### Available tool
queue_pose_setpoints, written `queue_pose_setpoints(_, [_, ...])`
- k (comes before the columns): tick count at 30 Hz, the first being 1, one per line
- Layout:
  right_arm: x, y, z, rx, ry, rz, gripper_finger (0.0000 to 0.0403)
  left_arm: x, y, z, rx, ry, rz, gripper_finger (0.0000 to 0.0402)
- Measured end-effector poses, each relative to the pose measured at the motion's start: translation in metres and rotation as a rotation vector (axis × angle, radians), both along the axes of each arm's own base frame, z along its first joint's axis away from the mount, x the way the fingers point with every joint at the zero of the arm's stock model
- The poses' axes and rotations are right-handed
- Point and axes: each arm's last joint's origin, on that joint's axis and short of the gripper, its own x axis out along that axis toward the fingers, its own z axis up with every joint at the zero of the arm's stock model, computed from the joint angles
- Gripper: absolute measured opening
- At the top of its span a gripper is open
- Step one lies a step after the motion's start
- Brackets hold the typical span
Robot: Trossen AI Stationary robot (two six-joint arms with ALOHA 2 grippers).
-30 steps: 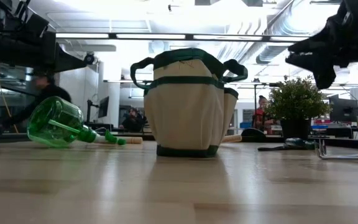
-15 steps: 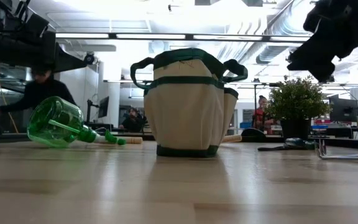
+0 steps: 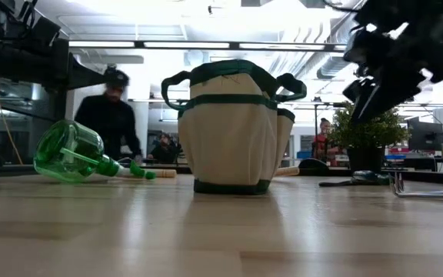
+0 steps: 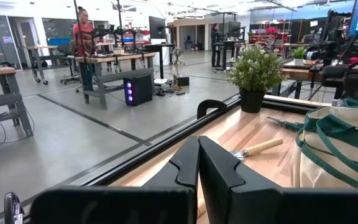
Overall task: Pick & Place Garden tools in Gardening bag
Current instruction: Put the green shears into the white gardening bag
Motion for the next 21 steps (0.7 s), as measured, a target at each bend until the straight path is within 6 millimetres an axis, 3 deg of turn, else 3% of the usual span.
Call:
queue_pose_setpoints(10, [0.042,-0.016,-0.003,-0.06,0.233,0.073,0.0141,0.0,0.0,0.0,0.0,0.0,0.0,0.0006])
queue_pose_setpoints(21, [0.052,-0.021,-0.031,-0.087,0.414,0.178,0.0141,0.0,0.0,0.0,0.0,0.0,0.0,0.0006])
